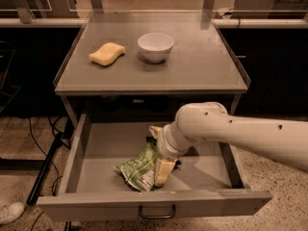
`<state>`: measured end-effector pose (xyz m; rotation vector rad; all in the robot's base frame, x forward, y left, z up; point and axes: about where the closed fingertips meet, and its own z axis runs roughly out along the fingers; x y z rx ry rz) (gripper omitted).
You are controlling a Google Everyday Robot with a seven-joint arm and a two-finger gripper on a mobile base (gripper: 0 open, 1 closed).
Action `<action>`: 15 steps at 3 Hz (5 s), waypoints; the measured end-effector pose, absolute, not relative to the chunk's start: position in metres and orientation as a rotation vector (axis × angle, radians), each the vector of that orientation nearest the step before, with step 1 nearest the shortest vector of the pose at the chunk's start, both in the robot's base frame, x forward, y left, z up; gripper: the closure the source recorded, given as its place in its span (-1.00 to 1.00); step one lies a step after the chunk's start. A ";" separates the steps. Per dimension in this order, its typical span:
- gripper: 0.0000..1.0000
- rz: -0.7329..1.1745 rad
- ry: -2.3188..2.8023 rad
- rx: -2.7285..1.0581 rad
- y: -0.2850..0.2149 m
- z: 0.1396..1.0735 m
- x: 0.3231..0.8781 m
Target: Pick green jalapeno chip bag from top drawer and place on counter
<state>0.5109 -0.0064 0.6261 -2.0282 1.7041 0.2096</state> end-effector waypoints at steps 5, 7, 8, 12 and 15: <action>-0.21 0.253 1.752 -2.065 0.008 0.593 0.501; 0.72 0.253 1.752 -2.065 0.008 0.593 0.501; 1.00 0.253 1.752 -2.065 0.008 0.593 0.501; 1.00 0.022 1.827 -1.969 -0.033 0.688 0.544; 1.00 -0.018 1.878 -1.940 -0.085 0.722 0.533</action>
Offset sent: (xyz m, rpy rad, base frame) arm -0.0147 0.0214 -0.0423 -0.0222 0.0704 0.0591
